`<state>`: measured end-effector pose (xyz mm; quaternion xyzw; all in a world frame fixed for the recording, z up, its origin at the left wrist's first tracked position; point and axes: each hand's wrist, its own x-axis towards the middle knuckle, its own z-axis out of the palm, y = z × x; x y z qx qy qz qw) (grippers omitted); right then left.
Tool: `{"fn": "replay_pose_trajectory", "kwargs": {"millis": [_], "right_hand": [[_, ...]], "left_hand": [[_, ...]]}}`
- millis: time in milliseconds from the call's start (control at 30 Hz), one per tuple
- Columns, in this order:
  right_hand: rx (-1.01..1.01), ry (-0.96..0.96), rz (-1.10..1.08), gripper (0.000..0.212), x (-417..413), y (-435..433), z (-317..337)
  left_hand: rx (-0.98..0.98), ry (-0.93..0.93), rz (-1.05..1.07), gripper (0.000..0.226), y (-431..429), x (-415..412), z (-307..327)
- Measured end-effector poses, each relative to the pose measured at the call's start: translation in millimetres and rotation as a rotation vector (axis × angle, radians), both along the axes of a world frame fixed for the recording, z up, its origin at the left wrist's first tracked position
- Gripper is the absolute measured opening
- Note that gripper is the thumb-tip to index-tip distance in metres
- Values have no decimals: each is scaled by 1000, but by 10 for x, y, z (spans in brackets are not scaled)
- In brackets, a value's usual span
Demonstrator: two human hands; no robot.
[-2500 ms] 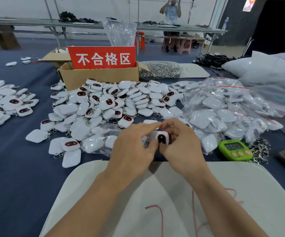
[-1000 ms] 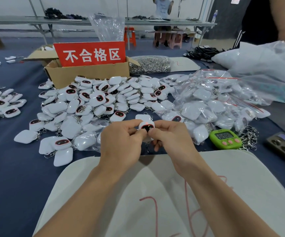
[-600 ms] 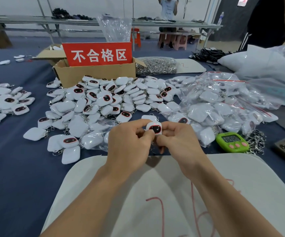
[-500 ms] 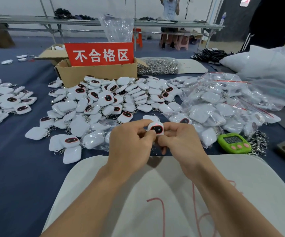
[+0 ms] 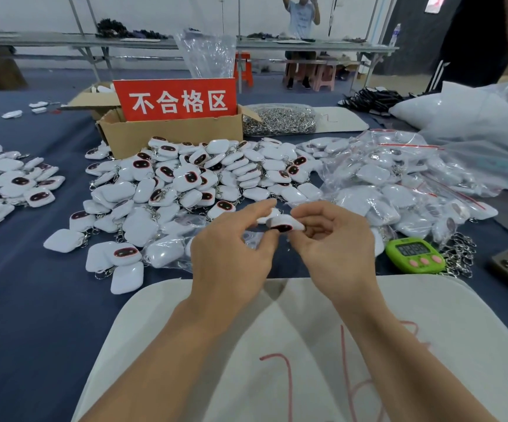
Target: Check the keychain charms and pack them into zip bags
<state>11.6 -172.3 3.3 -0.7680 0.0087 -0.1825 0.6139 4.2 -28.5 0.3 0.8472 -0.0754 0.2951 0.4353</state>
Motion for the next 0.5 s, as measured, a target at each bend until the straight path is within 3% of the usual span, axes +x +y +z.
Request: {"fn": "replay_pose_trajectory", "kwargs": {"millis": [133,400,500], "right_hand": [[-107,-71,-60,36,-29,17,-4],[-119,-94,-39,34,-39,48,-6],[-184,-99,2,50,-70,43,-14]], "left_hand": [[108,-100,-18,27,27,-15,-26],[132,18,65,23,73,-22,-27],[-115,157,-71,20,65,8,-1]]}}
